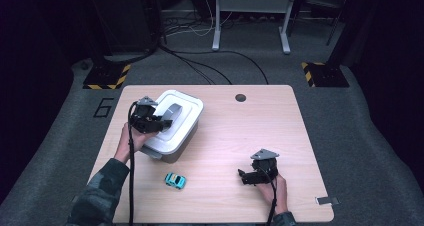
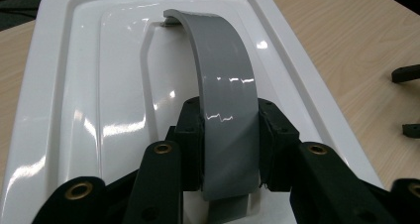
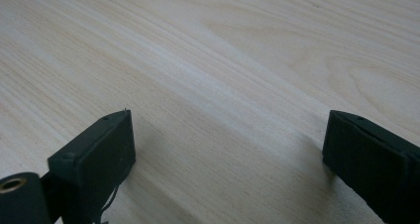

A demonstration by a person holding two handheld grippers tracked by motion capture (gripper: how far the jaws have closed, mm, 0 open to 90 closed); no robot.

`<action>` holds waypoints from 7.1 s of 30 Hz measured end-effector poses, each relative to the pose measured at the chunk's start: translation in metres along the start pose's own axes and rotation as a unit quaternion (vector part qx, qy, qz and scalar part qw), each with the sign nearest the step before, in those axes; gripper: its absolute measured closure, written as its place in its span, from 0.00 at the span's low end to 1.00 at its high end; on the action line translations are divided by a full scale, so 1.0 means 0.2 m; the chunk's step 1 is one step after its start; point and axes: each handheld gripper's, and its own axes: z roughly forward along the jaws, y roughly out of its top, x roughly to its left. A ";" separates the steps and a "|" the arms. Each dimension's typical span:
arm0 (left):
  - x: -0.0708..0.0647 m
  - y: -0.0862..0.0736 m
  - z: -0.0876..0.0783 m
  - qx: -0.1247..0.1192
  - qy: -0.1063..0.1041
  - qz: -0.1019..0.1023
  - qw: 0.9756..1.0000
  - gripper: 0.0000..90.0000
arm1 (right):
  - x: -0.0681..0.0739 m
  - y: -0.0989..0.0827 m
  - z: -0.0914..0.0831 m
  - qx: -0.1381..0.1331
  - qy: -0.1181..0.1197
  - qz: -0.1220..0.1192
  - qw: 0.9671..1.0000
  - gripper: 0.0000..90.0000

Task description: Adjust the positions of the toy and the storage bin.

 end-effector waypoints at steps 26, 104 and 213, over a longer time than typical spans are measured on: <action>-0.06 0.02 0.01 -0.005 0.007 0.018 1.000 0.44 | 0.00 0.00 0.00 -0.001 0.000 -0.001 1.000 0.06; -0.62 -0.87 0.17 -0.006 0.120 -0.051 0.991 0.26 | 0.00 0.00 0.00 -0.004 -0.004 0.003 1.000 0.09; 0.15 -0.66 -0.41 -0.014 0.170 -0.119 0.978 0.00 | 0.00 0.00 0.00 -0.003 -0.003 0.002 1.000 0.08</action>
